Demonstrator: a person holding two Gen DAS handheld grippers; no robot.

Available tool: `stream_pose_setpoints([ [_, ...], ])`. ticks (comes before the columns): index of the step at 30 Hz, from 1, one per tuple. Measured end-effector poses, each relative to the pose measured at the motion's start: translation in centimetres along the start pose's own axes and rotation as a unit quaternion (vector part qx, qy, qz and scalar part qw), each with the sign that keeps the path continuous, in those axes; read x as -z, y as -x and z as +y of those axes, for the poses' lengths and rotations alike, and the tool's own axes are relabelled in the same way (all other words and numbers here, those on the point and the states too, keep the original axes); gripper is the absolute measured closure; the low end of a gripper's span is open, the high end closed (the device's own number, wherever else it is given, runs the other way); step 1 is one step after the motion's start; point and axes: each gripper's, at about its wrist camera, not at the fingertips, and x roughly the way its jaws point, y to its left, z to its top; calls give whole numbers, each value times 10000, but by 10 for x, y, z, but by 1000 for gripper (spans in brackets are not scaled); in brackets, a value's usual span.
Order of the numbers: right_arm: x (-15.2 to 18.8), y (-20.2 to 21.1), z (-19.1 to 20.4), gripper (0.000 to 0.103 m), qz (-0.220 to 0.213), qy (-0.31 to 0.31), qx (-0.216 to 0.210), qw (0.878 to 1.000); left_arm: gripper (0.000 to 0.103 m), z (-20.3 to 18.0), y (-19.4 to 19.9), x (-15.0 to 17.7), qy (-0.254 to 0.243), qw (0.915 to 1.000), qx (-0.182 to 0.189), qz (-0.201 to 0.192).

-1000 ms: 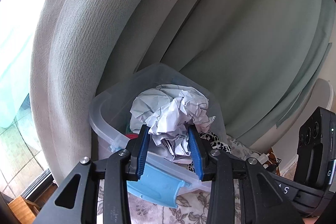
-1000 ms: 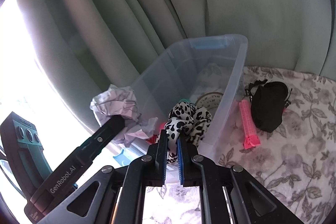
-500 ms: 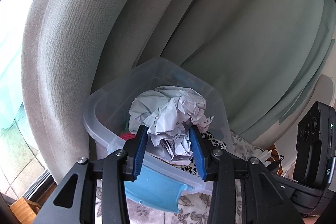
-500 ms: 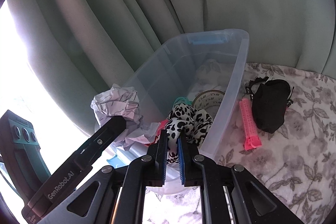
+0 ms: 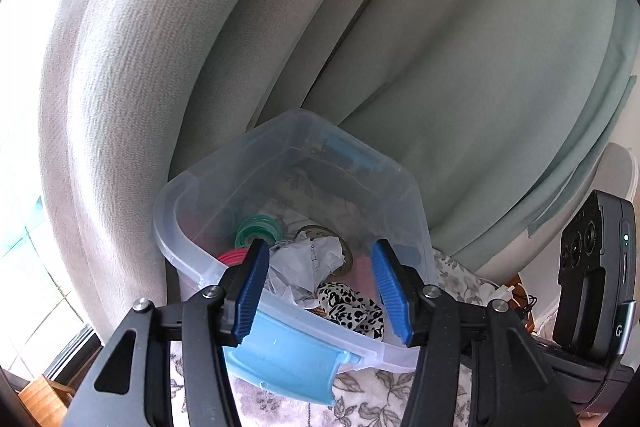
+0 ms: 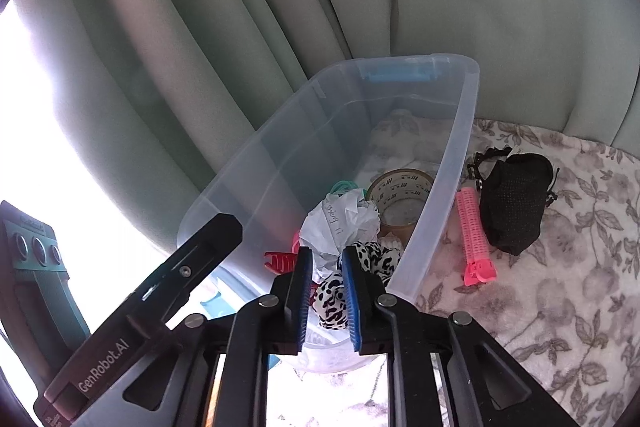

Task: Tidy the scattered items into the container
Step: 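Open both tools to drop the paper and scrunchie into the box, then move both open tools toward the pink hair roller and black mesh cloth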

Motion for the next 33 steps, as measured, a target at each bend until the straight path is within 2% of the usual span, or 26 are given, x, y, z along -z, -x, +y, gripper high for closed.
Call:
stream_pose_setpoints([
  [3, -1, 2, 1, 76, -39, -2, 22, 10000, 43, 15, 43, -30, 60, 10000, 5, -30],
  [4, -1, 3, 1, 74, -52, -9, 26, 10000, 42, 17, 46, -31, 83, 10000, -7, -41],
  [6, -2, 6, 2, 64, -76, -22, 33, 10000, 41, 16, 35, -34, 124, 9999, -9, -61],
  [8, -2, 8, 2, 61, -101, -36, 40, 9999, 41, 14, 54, -36, 137, 9999, -10, -80],
  [14, -2, 14, 6, 52, -159, -14, 87, 9998, 41, 16, 62, -40, 161, 9998, 7, -130],
  [24, -1, 37, 10, 48, -351, -37, 87, 9993, 41, 3, 69, -46, 51, 9996, 39, -273],
  [33, 2, 69, 11, 48, -627, -75, 20, 9980, 41, -24, 93, -47, -206, 9988, 126, -433],
])
